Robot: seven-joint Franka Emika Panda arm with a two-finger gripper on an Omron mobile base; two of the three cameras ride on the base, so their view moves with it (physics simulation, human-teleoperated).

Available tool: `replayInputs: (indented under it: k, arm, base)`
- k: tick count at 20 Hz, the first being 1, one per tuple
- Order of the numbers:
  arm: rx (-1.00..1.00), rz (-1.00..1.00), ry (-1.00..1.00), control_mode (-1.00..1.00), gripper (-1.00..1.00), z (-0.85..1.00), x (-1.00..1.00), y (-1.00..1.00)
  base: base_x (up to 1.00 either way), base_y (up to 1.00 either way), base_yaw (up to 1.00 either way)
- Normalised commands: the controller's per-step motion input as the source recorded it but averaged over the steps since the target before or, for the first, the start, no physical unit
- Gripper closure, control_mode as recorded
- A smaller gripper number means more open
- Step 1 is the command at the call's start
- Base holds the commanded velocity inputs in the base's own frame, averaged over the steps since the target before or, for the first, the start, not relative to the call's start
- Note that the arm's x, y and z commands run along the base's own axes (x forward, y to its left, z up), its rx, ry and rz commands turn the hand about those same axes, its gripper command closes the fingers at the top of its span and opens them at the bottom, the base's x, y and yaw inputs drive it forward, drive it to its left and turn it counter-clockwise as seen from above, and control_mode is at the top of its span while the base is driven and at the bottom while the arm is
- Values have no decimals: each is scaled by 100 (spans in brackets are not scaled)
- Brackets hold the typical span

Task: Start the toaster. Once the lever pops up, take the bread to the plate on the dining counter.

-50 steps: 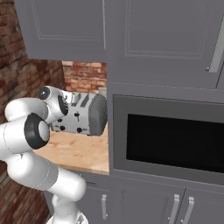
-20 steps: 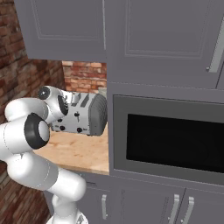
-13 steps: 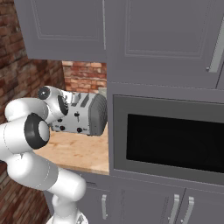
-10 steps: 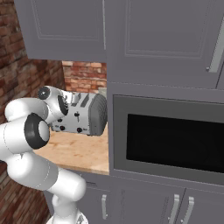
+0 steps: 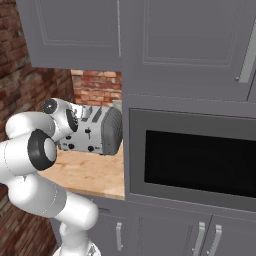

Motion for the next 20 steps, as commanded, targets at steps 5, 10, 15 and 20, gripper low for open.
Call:
replayInputs:
  k: [5, 10, 15, 20]
  arm:
    - [0, 0, 0, -100, -100, 0, 0, 0]
    - [0, 0, 0, -100, -100, 0, 0, 0]
    - [0, 0, 0, -100, -100, 0, 0, 0]
    - [0, 0, 0, -100, -100, 0, 0, 0]
  base:
    - [0, 0, 0]
    - [0, 0, 0]
    - [0, 0, 0]
    - [0, 0, 0]
